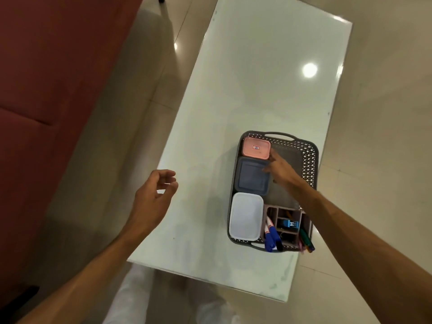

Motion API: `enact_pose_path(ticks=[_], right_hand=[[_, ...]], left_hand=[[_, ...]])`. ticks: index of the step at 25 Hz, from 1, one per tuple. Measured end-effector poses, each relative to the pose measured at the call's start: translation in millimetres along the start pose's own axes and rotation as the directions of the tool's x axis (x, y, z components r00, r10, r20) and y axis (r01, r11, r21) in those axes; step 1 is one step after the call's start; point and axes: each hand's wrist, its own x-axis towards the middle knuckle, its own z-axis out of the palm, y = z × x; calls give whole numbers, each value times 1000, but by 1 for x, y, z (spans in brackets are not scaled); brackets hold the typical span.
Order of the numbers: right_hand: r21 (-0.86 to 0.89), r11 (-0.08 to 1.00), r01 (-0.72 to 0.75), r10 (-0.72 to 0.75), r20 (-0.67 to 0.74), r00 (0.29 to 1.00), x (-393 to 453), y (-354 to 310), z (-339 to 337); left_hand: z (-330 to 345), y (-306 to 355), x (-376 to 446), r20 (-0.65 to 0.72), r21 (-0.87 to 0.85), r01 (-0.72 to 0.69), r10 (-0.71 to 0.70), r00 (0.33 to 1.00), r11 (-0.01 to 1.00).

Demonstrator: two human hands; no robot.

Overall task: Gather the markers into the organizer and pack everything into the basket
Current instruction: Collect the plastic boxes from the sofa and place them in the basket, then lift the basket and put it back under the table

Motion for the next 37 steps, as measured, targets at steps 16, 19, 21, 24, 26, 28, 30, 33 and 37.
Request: enact_pose_path(ticks=[16,19,21,24,26,28,30,33,37], right_hand=[[-600,783,166,-321,-160,933,-43,-65,-72],[-571,806,158,-299,-163,940,-27,-79,-79],[-575,801,165,-262,-90,961,-11,-82,-76],[-652,725,221,-214,91,972,2,-74,-75],[-668,673,317,-305,139,942,9,-64,-79],[-672,632,387,-368,180,912,16,-60,-86],[-657,647,386,-334,211,919,22,-52,-102],[-663,633,400,-283,282,917,22,-29,-131],[-512,800,313,-175,299,938,24,6,-170]], left_hand=[[-17,-19,-87,-9,-55,134,-135,991,989],[20,-19,-108,41,-193,271,-268,963,943],[52,-19,-122,99,-260,405,-393,914,877],[111,-18,-149,179,-317,581,-555,813,749],[152,-12,-170,184,-357,620,-598,780,699],[200,0,-186,171,-432,625,-621,765,651],[241,19,-192,157,-542,625,-663,732,561],[291,43,-199,23,-737,510,-737,675,444],[312,51,-202,8,-895,352,-778,628,274]])
